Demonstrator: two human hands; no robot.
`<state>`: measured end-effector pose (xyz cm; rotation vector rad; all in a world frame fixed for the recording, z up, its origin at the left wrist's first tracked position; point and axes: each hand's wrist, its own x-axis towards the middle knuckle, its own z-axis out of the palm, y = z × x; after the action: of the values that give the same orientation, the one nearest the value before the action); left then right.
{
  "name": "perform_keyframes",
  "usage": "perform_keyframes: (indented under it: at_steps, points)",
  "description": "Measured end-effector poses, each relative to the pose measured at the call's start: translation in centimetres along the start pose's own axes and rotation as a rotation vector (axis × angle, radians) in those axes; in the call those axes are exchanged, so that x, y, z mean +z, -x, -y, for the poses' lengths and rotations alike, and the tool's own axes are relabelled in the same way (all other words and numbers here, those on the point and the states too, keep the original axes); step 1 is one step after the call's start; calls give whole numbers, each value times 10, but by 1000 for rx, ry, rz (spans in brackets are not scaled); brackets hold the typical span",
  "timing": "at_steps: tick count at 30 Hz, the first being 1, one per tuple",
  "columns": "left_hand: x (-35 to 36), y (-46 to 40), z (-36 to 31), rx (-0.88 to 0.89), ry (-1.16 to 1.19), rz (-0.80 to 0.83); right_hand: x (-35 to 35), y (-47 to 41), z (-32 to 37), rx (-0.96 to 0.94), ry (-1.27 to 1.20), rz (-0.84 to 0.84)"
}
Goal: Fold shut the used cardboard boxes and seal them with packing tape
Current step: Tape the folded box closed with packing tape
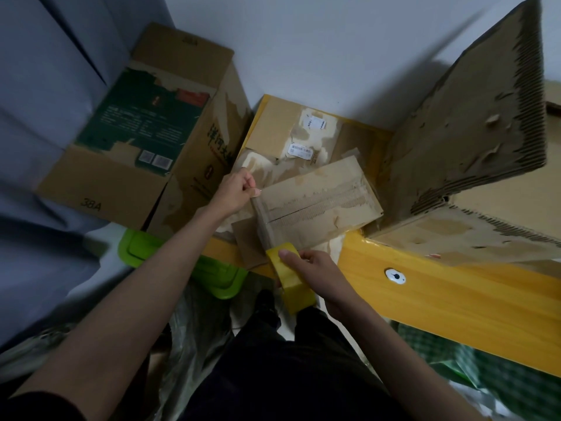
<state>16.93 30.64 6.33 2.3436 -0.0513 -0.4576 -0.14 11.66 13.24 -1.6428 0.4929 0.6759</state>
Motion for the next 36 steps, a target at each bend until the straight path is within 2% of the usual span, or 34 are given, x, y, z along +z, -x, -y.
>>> perform_keyframes:
  at_steps: [3, 5, 8, 10, 12, 16, 21, 29, 36]
  points:
    - [-1, 1, -3, -41, 34, -41, 0, 1, 3, -6, -24, 15]
    - [-6, 7, -7, -22, -32, -115, 1, 2, 2, -7, -36, 24]
    - [-2, 28, -11, 231, -348, -239, 3, 1, 0, -16, -38, 42]
    - [9, 48, -12, 422, -482, -214, 4, 0, -3, -11, -48, 48]
    - [20, 65, -8, 487, -528, -185, 4, -1, -5, -15, -61, 44]
    - [28, 79, 2, 443, -598, -108, 3, 0, -5, -16, -49, 39]
    - [28, 72, -5, 288, -609, 34, 5, -2, -7, -42, -35, 41]
    - [26, 68, -19, 231, -764, 19, 11, 10, 2, -16, 36, 26]
    - [29, 57, -24, 94, -722, 83, 6, 17, 6, -26, 108, 16]
